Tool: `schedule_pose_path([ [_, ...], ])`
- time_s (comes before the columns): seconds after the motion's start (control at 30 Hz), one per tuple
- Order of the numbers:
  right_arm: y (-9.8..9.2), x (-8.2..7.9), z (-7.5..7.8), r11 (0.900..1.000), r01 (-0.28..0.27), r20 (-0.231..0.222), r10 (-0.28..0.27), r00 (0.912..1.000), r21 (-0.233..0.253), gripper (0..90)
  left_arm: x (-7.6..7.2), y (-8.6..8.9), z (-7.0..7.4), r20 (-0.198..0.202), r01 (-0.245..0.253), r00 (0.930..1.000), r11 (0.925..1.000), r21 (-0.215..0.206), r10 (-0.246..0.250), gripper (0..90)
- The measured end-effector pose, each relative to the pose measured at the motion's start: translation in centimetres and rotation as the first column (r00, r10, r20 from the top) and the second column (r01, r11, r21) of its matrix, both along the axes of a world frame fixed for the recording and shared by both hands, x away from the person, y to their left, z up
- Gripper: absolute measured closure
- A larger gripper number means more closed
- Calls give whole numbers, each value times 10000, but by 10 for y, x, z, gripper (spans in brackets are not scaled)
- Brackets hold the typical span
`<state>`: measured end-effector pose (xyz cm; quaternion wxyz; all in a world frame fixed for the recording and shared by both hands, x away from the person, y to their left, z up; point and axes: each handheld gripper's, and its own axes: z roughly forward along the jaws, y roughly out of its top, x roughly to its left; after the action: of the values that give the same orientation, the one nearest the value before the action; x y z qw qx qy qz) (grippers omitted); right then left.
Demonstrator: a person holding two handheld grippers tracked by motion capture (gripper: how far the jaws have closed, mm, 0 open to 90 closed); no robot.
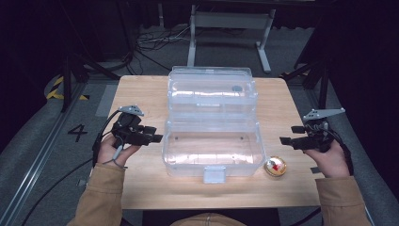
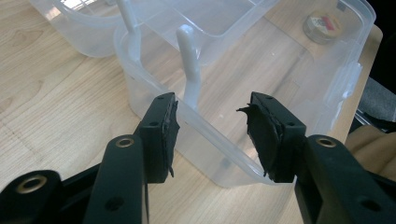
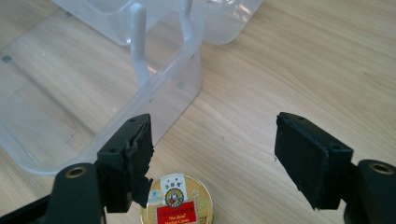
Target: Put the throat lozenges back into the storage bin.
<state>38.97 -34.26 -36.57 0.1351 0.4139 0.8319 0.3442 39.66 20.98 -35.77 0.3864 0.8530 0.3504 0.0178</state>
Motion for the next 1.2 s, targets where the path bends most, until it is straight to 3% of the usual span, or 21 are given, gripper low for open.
schedule_pose_path([
  [0.37,10,3,-19,9941,-394,-1215,269,9922,-1015,274,1,2,-1,-69,-108,9999,9999,-24,108,527],
  [0.6,16,5,-27,9903,-702,-1683,494,9845,-1198,281,2,2,-2,-118,-94,9999,10000,3,94,527],
  [0.73,21,6,-34,9851,-896,-1989,594,9782,-1465,281,1,3,-2,-108,-159,9998,9999,-10,159,527],
  [1.0,26,7,-44,9739,-1419,-2764,891,9569,-1773,279,2,3,-2,-102,-88,9999,10000,12,88,526],
  [1.2,27,7,-47,9695,-1579,-2987,969,9494,-1876,275,2,3,-2,-154,-170,9997,9999,3,170,525],
])
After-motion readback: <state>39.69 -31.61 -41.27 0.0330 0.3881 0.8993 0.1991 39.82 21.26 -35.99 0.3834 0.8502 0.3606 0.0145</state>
